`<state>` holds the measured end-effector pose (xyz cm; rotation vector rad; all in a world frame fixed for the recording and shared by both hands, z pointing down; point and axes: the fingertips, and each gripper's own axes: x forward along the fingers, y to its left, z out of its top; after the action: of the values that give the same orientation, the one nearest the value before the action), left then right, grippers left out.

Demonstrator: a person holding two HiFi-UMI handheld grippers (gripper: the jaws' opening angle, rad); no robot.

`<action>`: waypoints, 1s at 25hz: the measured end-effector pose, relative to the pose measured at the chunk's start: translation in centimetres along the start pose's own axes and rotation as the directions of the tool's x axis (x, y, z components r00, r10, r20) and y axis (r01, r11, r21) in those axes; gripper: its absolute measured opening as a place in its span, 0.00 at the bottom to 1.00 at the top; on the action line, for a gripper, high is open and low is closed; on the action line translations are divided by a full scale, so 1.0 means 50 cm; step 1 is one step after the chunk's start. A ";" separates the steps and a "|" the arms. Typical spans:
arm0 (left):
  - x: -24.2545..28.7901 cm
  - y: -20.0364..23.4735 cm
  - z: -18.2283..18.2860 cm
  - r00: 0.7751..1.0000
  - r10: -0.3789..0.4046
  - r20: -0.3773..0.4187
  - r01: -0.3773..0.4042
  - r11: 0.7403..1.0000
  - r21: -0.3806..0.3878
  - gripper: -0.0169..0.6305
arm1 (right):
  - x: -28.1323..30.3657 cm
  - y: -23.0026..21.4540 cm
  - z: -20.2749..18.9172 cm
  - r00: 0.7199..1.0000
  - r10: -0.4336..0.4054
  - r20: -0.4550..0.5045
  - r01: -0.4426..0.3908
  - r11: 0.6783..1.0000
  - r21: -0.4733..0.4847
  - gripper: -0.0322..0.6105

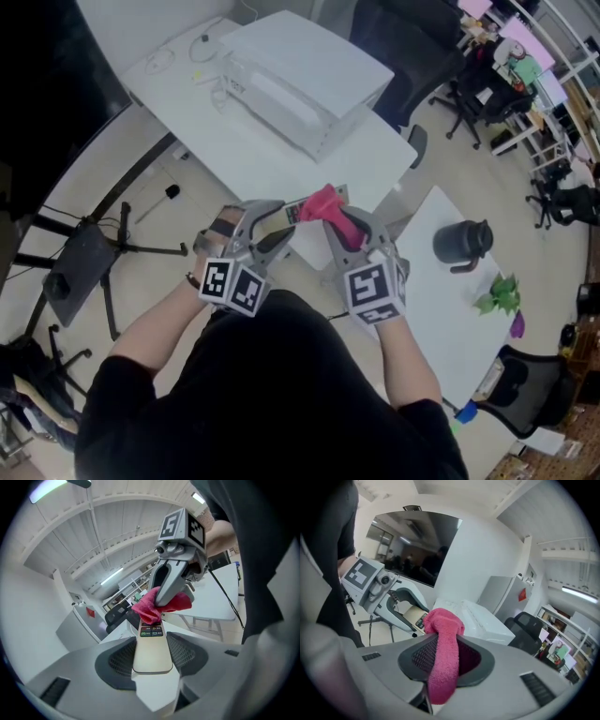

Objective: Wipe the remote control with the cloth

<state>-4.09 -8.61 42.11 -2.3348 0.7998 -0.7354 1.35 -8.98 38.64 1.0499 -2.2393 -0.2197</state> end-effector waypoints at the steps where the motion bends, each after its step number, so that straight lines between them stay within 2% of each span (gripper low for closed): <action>1: -0.002 -0.001 0.000 1.000 -0.002 0.003 0.002 1.000 0.001 0.34 | -0.004 -0.019 -0.012 1.000 -0.025 -0.011 0.025 0.999 0.022 0.20; 6: -0.008 -0.009 -0.001 1.000 -0.014 0.012 0.014 1.000 0.005 0.34 | -0.017 -0.093 -0.060 0.993 -0.109 -0.044 0.113 0.989 0.094 0.19; 9: -0.006 -0.007 -0.005 1.000 -0.018 0.007 0.018 1.000 0.002 0.34 | -0.035 -0.105 -0.039 0.992 -0.128 -0.017 0.129 0.983 0.127 0.19; 11: -0.001 -0.005 -0.012 1.000 -0.020 -0.005 0.020 1.000 -0.006 0.34 | -0.042 -0.068 0.001 0.996 -0.079 0.040 0.074 0.992 0.105 0.19; 13: 0.008 -0.005 -0.015 1.000 -0.024 -0.014 0.024 1.000 -0.011 0.34 | -0.034 0.002 0.038 0.996 0.030 0.082 -0.034 0.998 0.047 0.19; 15: 0.016 -0.007 -0.011 0.999 -0.030 -0.016 0.030 1.000 -0.008 0.34 | -0.017 0.072 0.059 0.988 0.127 0.084 -0.129 0.991 0.017 0.20; 17: 0.020 -0.009 -0.004 0.999 -0.036 -0.011 0.036 0.999 -0.001 0.34 | 0.002 0.119 0.066 0.981 0.180 0.075 -0.181 0.983 0.003 0.19; 20: 0.019 -0.011 0.007 0.999 -0.038 0.009 0.038 0.999 0.023 0.34 | 0.016 0.138 0.069 0.978 0.199 0.065 -0.199 0.980 -0.008 0.19; 25: 0.003 -0.022 0.018 0.998 -0.049 0.045 0.047 0.997 0.053 0.34 | 0.008 0.092 0.040 0.987 0.149 0.060 -0.150 0.989 0.018 0.20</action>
<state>-3.01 -7.72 42.25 -2.3229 0.6984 -0.7114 -2.95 -6.43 39.14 0.8921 -2.3658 -0.1633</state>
